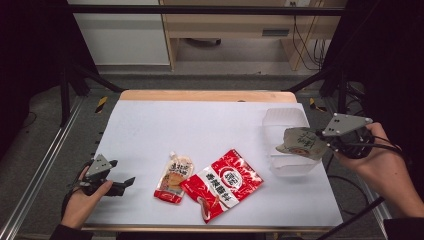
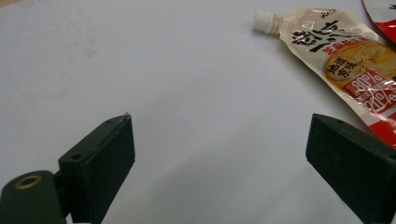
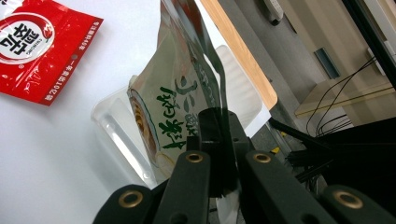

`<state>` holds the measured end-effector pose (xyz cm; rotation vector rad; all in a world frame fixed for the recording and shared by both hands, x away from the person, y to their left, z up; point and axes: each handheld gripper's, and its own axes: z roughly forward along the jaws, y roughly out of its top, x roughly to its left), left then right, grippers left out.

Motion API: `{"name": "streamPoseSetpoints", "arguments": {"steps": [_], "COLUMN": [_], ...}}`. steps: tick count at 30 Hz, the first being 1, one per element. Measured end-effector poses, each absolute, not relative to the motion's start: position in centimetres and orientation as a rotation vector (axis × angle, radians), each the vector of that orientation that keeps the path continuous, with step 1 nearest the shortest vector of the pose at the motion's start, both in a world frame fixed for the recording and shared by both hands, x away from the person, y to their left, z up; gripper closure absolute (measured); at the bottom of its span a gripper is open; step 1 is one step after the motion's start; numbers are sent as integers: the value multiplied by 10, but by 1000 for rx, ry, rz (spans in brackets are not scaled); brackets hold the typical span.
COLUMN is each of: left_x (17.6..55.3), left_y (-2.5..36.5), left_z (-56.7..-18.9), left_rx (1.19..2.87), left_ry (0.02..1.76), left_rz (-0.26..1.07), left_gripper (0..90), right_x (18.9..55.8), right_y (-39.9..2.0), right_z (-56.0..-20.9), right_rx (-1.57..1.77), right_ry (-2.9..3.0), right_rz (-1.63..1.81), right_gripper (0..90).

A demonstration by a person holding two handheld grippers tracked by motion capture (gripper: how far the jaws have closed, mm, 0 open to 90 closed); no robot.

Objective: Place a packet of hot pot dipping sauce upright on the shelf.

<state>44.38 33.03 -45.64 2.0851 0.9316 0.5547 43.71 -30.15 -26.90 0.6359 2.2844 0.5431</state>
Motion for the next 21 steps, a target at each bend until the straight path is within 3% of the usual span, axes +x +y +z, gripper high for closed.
{"name": "streamPoseSetpoints", "arguments": {"steps": [21], "left_x": [444], "left_y": [329], "left_z": [-457], "left_rx": [2091], "left_ry": [929], "left_rz": [551], "left_gripper": [78], "right_x": [442], "right_y": [-302], "right_z": [-275], "right_rx": [608], "right_ry": [2317], "right_rz": [556], "right_gripper": [900]}}
